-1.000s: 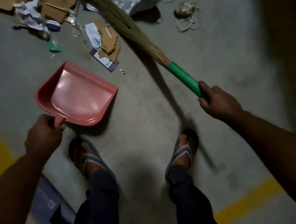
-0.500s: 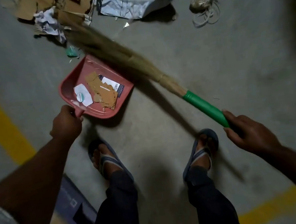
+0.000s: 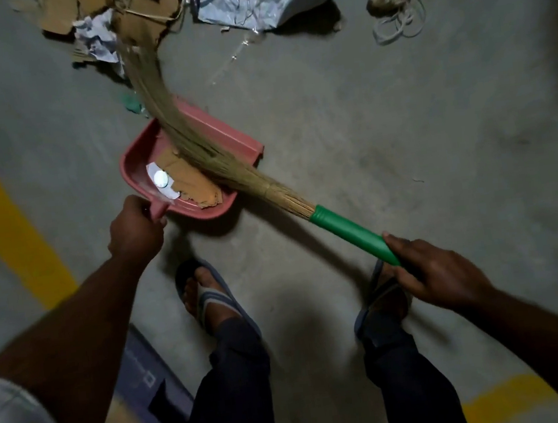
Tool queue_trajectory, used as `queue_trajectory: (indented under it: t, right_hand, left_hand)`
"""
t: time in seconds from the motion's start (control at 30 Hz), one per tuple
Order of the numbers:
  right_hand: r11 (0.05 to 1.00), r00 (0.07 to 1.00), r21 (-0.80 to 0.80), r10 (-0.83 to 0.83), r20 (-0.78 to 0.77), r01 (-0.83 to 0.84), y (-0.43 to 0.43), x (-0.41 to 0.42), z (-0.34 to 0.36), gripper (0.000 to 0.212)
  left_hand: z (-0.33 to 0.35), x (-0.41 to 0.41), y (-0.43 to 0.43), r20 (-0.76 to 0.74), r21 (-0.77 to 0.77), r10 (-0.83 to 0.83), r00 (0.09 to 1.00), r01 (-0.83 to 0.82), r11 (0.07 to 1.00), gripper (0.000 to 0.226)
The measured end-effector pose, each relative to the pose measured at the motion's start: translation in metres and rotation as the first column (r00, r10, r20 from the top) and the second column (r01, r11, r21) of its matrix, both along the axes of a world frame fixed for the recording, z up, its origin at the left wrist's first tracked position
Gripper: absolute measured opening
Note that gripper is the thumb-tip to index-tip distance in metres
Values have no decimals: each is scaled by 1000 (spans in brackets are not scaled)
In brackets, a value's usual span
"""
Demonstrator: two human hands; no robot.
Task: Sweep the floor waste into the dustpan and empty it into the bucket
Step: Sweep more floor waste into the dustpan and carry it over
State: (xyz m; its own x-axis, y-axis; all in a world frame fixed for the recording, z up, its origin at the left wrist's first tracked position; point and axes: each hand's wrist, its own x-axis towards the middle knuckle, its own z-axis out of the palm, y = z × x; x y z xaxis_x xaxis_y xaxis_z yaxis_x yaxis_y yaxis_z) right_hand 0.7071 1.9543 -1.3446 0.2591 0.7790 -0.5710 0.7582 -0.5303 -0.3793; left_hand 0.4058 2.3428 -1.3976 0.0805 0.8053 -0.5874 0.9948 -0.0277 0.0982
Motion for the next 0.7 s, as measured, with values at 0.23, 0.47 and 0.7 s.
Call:
queue_trajectory:
  t: [0.23,0.47,0.7]
  right_hand:
    - [980,986,122,-163,41,157,7,-13,28,65]
    - [974,974,220,-92,205,45,69,29,36,59]
    - [917,903,242,214,373,-317,193,66,20,48]
  left_hand:
    - [15,-39,-23,91,-31,63,994,-60,998,21]
    - [24,-105,-54,69,-50,208,976,-205,978,23]
    - [22,-137,-47,58,-18,280,958,-280,960,23]
